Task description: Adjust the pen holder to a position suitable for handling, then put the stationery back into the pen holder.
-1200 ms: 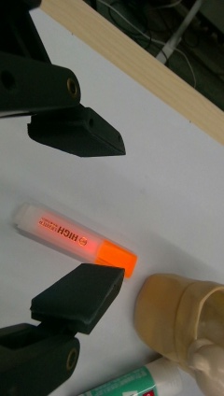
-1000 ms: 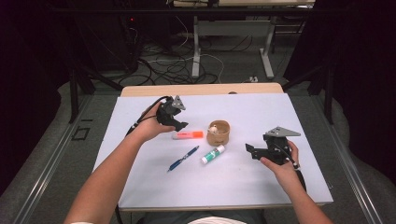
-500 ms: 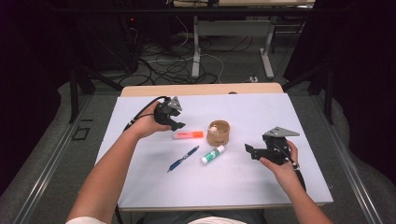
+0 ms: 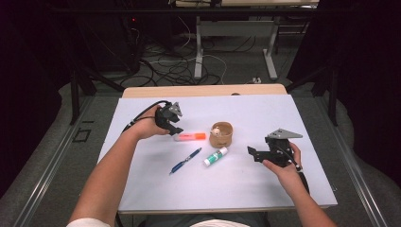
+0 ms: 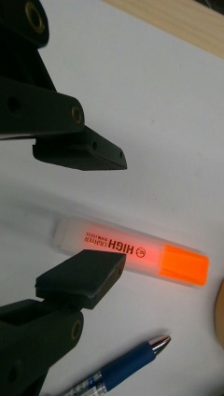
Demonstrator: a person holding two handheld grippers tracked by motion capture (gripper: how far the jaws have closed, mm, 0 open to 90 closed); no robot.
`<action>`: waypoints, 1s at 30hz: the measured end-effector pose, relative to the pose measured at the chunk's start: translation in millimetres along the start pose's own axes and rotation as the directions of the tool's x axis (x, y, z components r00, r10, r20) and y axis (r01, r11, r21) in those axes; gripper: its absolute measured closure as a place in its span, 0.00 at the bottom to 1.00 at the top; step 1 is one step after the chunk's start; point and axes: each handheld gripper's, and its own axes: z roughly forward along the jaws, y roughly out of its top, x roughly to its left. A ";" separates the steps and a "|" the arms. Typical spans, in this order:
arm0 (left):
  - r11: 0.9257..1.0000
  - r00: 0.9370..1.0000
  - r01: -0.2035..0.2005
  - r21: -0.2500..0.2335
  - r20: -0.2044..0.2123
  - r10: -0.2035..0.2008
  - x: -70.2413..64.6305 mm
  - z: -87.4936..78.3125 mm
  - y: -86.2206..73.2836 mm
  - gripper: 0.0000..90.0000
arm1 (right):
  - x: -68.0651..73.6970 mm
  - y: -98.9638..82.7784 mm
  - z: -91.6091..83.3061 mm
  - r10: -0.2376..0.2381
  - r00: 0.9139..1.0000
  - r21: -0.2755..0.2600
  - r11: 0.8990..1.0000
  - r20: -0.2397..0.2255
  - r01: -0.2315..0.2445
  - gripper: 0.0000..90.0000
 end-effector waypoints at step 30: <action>0.987 0.993 -0.120 0.110 0.006 0.120 -12.7 25.1 9.5 0.56 | 1.3 -1.3 2.2 -0.007 1.000 0.012 1.000 -0.011 0.007 0.17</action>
